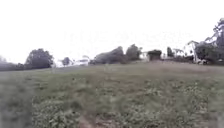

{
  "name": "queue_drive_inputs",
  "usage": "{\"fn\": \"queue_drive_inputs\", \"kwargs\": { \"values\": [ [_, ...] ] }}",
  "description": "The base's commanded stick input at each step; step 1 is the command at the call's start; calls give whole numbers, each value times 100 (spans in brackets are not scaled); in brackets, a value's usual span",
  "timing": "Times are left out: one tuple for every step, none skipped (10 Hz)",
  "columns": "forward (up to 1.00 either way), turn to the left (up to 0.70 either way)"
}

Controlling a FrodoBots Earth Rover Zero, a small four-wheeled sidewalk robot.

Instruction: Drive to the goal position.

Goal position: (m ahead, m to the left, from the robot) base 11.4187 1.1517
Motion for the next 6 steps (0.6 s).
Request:
{"fn": "queue_drive_inputs", "kwargs": {
  "values": [
    [50,3],
    [50,0],
    [50,0],
    [50,0],
    [50,0],
    [50,0]
  ]
}}
